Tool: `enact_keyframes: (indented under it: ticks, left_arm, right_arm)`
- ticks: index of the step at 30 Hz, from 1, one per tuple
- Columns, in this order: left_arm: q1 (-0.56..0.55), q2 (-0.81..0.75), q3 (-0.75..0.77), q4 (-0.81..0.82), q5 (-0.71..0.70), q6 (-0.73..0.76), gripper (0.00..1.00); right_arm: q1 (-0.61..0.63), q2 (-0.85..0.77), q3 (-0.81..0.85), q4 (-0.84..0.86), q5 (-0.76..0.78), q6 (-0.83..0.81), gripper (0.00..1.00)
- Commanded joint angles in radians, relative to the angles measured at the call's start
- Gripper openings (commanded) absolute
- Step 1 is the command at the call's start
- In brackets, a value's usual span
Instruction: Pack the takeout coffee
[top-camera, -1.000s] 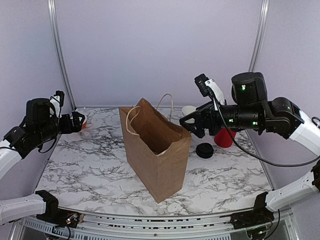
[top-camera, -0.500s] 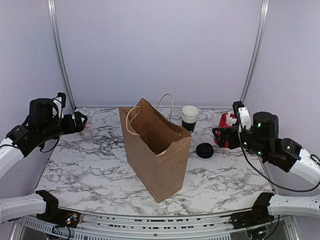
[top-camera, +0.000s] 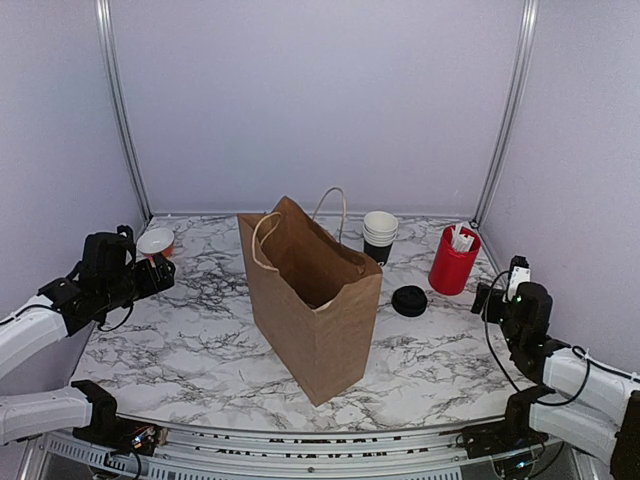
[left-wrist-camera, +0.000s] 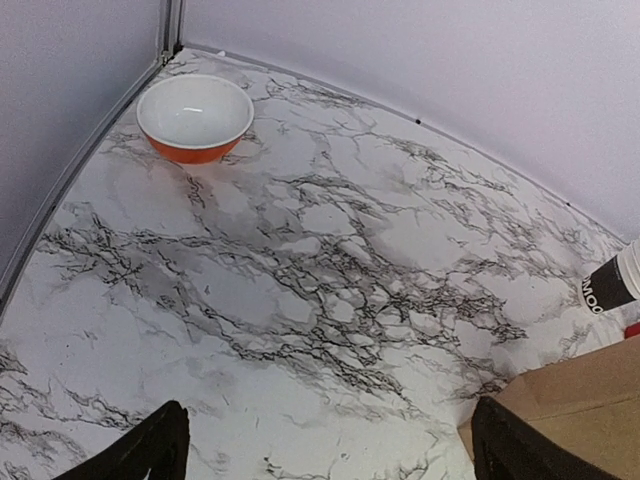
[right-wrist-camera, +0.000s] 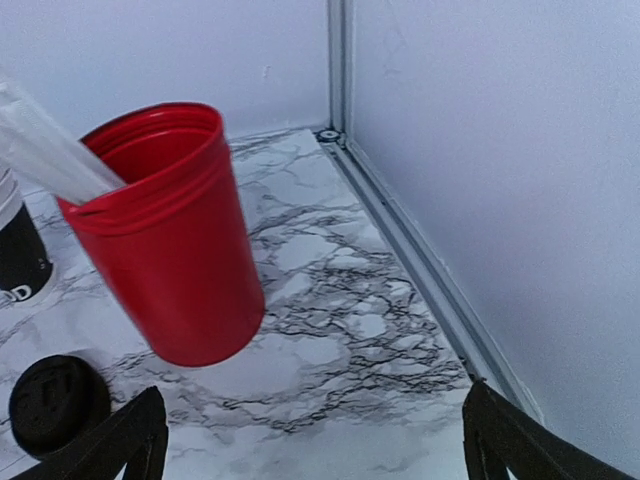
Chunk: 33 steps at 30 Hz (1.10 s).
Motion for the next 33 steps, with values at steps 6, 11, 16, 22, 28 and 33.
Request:
enact_keyframes:
  ticks: [6, 11, 16, 22, 28, 33]
  left_arm:
    - [0.003, 0.057, -0.241, 0.562, -0.038, 0.134, 0.99]
    - [0.005, 0.126, -0.255, 0.625, -0.115, 0.188, 0.99]
    - [0.009, 0.169, -0.286, 0.733, -0.222, 0.257, 0.99]
    - [0.038, 0.258, -0.256, 0.81, -0.293, 0.308, 0.99]
    - [0.136, 0.309, -0.253, 0.911, -0.319, 0.31, 0.99]
    - [0.225, 0.346, -0.252, 0.974, -0.309, 0.327, 0.99]
  right_arm:
    - [-0.176, 0.376, -0.069, 0.714, 0.082, -0.049, 1.0]
    - [-0.179, 0.535, -0.053, 0.903, 0.078, -0.037, 1.0]
    - [-0.185, 0.719, -0.063, 1.174, 0.019, -0.106, 1.0]
    - [-0.19, 0.906, -0.13, 1.523, -0.108, -0.165, 1.0]
    - [-0.185, 0.859, -0.079, 1.361, -0.139, -0.176, 1.0]
    - [-0.175, 0.851, -0.055, 1.306, -0.104, -0.177, 1.0]
